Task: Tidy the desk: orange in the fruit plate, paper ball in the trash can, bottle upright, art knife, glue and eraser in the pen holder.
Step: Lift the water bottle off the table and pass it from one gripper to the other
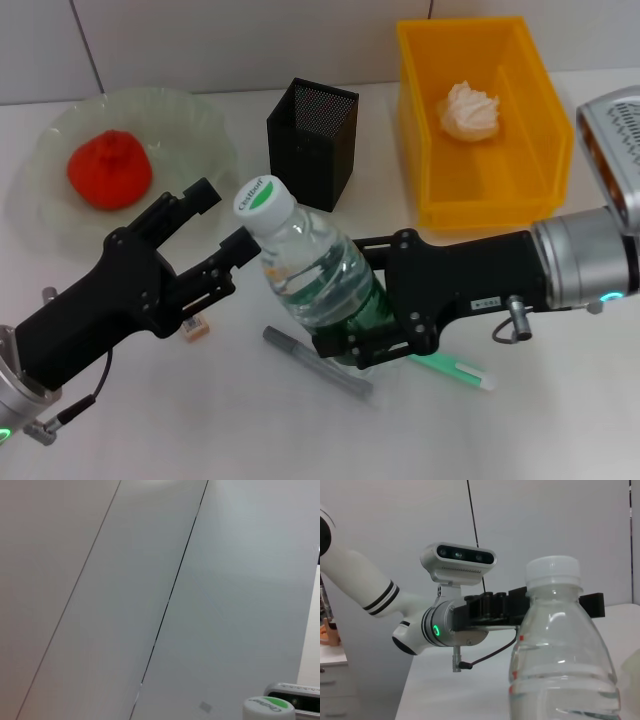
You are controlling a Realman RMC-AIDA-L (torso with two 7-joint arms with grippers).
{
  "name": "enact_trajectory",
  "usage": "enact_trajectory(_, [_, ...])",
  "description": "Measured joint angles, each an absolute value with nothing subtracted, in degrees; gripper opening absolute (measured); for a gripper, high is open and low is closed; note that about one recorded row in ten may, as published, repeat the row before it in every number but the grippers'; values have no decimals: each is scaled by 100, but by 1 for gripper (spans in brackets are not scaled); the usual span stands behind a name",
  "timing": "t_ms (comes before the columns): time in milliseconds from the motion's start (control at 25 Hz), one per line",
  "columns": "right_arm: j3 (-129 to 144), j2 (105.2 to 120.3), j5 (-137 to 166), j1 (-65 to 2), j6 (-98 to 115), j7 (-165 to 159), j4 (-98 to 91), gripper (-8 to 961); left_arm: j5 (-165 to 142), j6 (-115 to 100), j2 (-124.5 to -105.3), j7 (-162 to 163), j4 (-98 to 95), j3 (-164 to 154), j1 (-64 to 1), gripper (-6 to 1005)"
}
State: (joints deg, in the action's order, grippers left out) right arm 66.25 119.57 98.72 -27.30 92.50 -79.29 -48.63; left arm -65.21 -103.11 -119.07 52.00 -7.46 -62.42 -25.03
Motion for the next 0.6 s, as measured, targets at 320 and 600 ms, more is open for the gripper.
enact_trajectory(320, [6743, 11965, 9829, -3098, 8940, -7689, -4254, 761, -6516, -10315, -11909, 5204, -747, -6385, -2559, 845])
enact_trajectory(600, [7117, 11964, 9650, -3177, 8619, -7633, -4159, 760, -6506, -10349, -11909, 5205, -747, -6393, -2570, 844])
